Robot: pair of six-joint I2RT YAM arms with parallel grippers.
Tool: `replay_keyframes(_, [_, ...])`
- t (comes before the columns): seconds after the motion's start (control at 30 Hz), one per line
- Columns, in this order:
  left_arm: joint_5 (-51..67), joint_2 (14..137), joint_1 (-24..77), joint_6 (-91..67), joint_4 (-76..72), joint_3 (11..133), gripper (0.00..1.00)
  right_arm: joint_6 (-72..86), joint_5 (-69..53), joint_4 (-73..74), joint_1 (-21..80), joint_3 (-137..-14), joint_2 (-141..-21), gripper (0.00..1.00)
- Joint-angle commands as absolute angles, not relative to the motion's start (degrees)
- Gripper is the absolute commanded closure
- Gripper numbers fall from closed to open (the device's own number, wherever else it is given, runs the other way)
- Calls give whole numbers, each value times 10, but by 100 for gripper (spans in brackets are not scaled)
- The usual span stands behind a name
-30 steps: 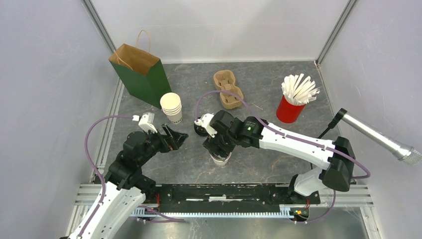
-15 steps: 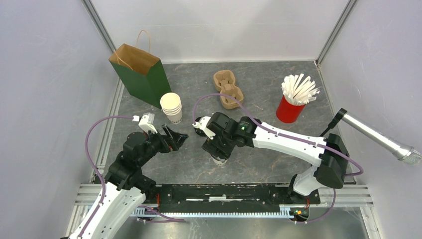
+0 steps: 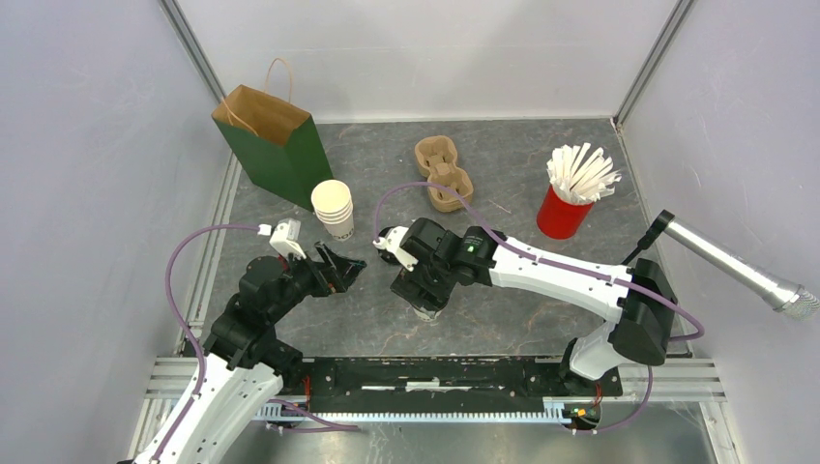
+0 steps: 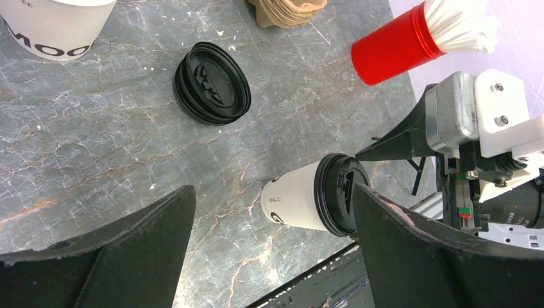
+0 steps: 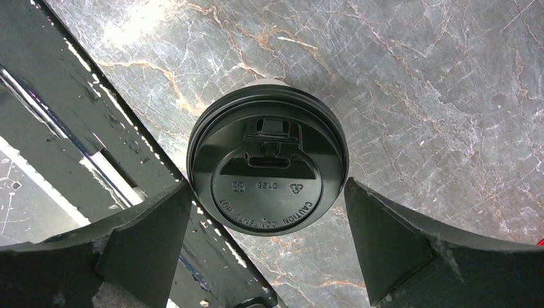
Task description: Pack the takeout coffee
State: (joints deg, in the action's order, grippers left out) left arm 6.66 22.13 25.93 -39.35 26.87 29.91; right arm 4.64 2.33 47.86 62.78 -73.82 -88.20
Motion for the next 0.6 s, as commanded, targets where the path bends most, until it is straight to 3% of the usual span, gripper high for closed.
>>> replay_keyframes(0.0, [87, 222, 257, -371, 240, 294, 3, 45, 27, 472, 630, -767, -871, 5])
replay_keyframes(0.4, [176, 258, 257, -339, 216, 296, 3, 57, 15, 445, 630, -732, -803, 5])
replay_keyframes(0.5, [217, 283, 257, -340, 196, 293, 4, 67, 17, 411, 629, -699, -768, 9])
replay_keyframes(0.57, [241, 302, 257, -348, 179, 287, 6, 73, 18, 380, 626, -678, -744, 17])
